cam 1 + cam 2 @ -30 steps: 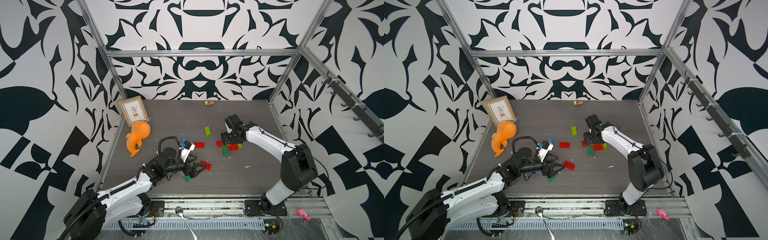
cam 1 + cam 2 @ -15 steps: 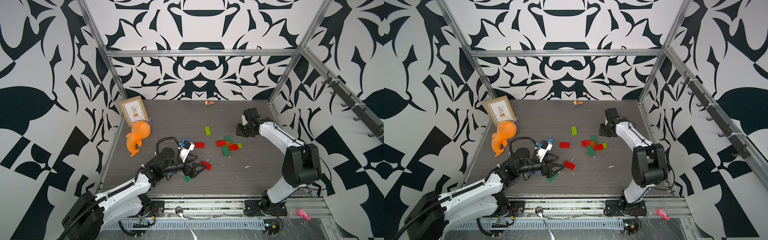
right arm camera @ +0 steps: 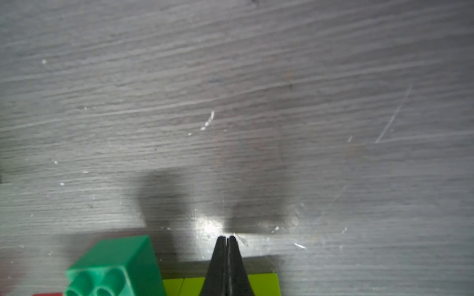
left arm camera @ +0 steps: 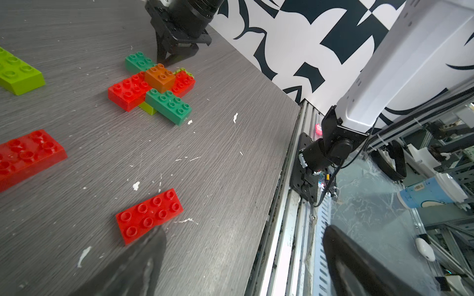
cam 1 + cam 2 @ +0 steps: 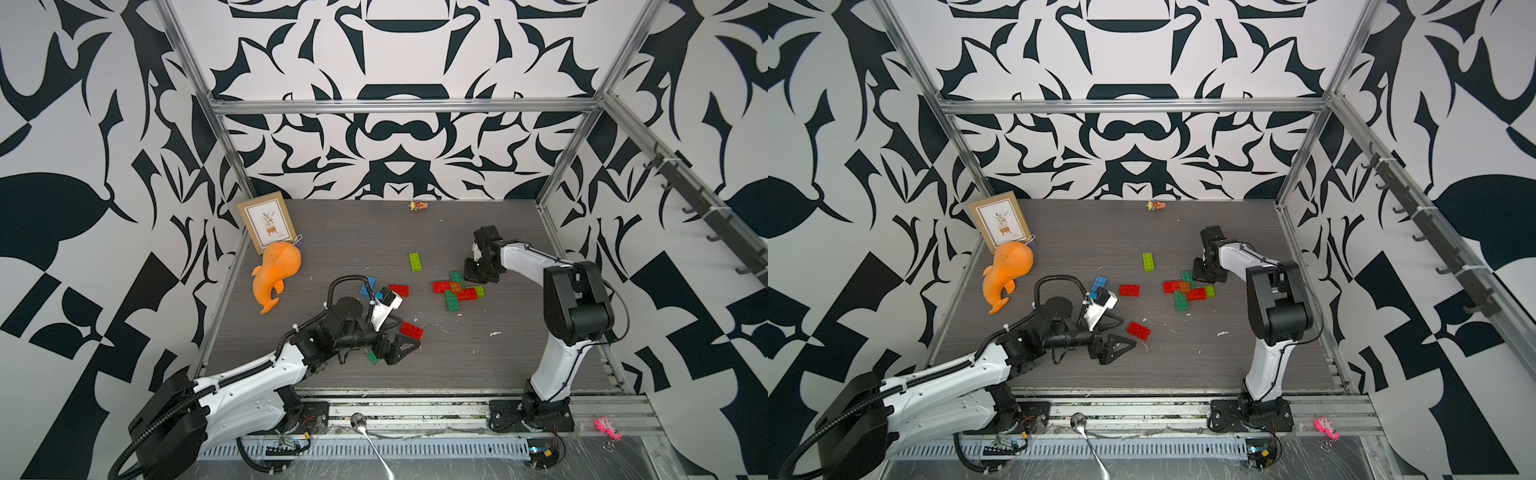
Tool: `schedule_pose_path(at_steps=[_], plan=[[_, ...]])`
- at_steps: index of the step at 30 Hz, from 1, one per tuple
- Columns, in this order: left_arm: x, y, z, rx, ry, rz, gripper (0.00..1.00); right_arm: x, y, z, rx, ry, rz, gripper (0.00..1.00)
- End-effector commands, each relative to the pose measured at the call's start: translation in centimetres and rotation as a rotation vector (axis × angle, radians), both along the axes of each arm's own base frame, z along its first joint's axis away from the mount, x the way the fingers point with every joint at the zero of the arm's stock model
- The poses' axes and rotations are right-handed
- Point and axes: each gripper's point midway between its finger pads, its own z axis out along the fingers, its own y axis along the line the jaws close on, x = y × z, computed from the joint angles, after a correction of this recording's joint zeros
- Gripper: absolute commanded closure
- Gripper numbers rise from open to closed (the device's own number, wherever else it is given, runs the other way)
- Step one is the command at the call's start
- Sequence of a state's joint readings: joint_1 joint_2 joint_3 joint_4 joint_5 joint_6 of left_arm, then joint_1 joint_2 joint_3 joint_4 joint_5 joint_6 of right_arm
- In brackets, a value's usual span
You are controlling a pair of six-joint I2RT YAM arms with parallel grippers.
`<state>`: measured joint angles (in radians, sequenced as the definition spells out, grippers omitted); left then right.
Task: Assemble a small pinwheel with lego
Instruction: Adjust the lego brick at the center of the board, then move the lego brick at the center of the board.
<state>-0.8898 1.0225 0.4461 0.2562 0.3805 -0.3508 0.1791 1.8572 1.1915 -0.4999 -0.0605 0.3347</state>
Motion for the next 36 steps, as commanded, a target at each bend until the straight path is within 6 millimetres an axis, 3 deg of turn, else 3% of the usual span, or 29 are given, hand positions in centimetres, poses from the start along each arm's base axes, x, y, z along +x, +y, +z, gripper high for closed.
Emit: schedule_pose_path(at_steps=[1,5,17,21,25,28,30,33,36], plan=[[0.6,0.1,-0.1,0.029,-0.028,0.023,0.00,-1.3,-0.2,1.3,0.003,-0.030,-0.021,1.00],[0.6,0.1,0.0,0.023,-0.028,0.024,0.00,-3.9,-0.3,1.1,0.033,-0.024,-0.043,1.00],[0.5,0.2,0.5,0.000,-0.038,0.026,0.00,-11.2,2.9,0.9,0.067,-0.061,-0.014,1.00],[0.4,0.2,0.5,-0.003,-0.036,0.026,0.00,-11.5,1.4,3.0,-0.010,-0.133,-0.043,1.00],[0.4,0.3,0.7,-0.009,-0.037,0.027,0.00,-11.9,2.3,6.1,-0.018,-0.183,0.012,0.99],[0.4,0.3,0.9,-0.017,-0.038,0.030,0.00,-11.8,4.6,7.7,0.024,-0.223,0.082,0.67],[0.5,0.5,0.9,-0.021,-0.042,0.042,0.00,-11.2,5.0,8.1,0.020,-0.241,0.098,0.50],[0.9,0.8,0.9,-0.021,-0.048,0.075,0.00,-9.9,5.1,8.3,-0.013,-0.252,0.100,0.36],[0.7,0.9,1.1,-0.034,-0.054,0.072,0.00,-8.6,5.7,8.2,-0.032,-0.246,0.113,0.33]])
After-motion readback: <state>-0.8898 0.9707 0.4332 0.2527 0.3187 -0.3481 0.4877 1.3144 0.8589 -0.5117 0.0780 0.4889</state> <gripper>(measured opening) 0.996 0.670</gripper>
